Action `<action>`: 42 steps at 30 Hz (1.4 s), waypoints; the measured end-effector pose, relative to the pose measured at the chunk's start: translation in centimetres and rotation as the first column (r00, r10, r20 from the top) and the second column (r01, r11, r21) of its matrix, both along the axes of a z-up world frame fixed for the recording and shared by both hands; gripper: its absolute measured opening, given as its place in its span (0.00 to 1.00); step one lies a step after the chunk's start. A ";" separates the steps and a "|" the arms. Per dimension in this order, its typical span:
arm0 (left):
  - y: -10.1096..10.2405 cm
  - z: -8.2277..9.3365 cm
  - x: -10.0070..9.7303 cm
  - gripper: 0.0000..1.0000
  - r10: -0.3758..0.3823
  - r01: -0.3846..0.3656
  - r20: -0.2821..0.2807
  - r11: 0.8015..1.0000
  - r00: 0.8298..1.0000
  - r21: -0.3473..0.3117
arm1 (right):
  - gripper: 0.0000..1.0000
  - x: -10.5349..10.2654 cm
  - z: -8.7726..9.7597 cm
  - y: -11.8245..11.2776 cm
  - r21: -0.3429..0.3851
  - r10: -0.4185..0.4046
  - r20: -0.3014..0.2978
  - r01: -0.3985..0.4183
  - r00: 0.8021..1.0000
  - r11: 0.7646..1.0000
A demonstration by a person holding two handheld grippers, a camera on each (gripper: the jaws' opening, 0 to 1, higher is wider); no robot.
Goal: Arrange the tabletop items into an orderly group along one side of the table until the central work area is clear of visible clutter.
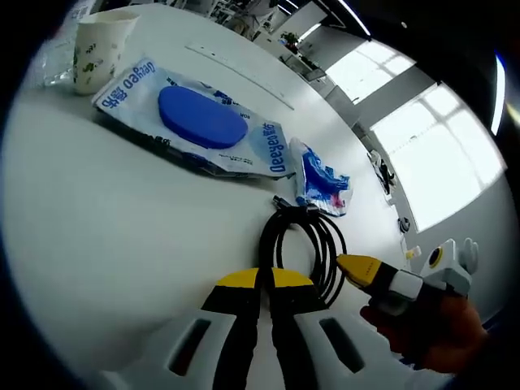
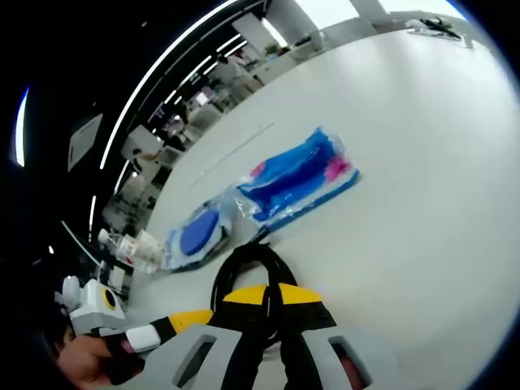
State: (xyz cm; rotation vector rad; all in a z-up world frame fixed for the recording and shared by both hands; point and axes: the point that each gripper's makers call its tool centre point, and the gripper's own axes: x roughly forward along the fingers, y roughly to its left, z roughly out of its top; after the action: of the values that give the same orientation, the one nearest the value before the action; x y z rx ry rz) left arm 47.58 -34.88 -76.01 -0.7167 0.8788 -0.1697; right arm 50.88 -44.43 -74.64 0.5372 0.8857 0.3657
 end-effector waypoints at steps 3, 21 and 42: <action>0.1 0.0 -0.1 0.00 0.008 -0.008 0.000 1.000 1.000 -0.005 | 0.03 -0.1 0.0 0.0 -0.001 0.005 -0.002 -0.005 1.000 1.000; 5.3 1.3 -2.5 0.01 0.028 -0.030 0.049 0.999 0.998 0.037 | 0.12 -0.9 2.2 -5.3 -0.075 0.036 0.071 -0.030 0.997 0.997; 18.2 2.8 -9.1 0.01 0.105 -0.116 0.089 0.984 0.991 0.133 | 0.13 -4.6 5.1 -16.3 -0.204 0.023 0.148 0.008 0.989 0.979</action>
State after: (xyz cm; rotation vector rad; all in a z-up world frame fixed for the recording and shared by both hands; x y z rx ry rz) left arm 38.44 -16.68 -73.20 -0.6231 0.7632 -0.0382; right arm 46.23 -60.70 -69.53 0.3122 0.7694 0.3131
